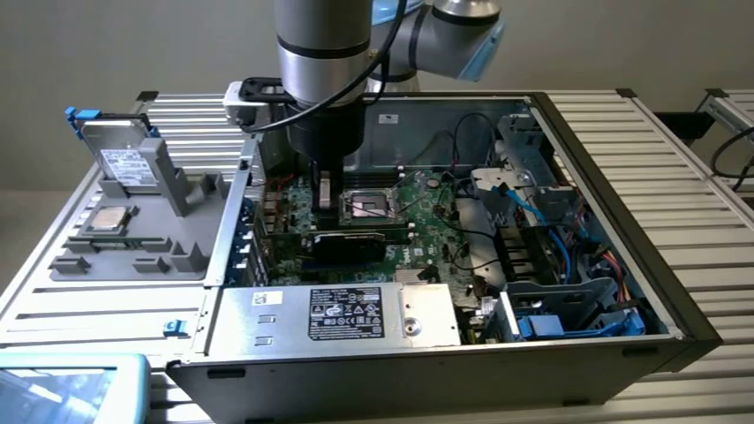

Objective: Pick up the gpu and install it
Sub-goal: 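Press down on the gpu until it lock into place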

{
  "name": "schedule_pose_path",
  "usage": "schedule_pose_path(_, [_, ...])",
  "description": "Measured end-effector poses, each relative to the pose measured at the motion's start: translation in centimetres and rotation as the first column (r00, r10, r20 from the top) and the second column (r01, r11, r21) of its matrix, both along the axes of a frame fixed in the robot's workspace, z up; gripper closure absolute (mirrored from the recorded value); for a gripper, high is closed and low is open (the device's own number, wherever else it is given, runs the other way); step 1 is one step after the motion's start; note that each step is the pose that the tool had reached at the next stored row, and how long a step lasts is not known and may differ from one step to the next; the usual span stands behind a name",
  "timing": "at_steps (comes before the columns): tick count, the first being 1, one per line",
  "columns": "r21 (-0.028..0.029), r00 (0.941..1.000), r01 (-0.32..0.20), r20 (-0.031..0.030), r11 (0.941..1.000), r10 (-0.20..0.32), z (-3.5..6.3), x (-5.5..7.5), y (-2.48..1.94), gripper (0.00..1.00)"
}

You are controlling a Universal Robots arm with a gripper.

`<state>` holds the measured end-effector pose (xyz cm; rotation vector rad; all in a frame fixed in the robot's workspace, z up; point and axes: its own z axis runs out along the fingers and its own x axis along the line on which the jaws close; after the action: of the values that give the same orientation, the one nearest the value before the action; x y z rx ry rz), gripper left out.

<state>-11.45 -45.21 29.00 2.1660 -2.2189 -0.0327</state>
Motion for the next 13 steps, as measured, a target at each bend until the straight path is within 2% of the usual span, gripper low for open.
schedule_pose_path(6, [-0.003, 1.0, 0.0, 0.0036, 1.0, 0.0, -0.39, -0.6, 0.22, 0.88])
schedule_pose_path(13, [-0.0041, 0.9997, 0.0, 0.0236, 1.0, 0.0, -0.76, -1.1, 0.22, 0.88])
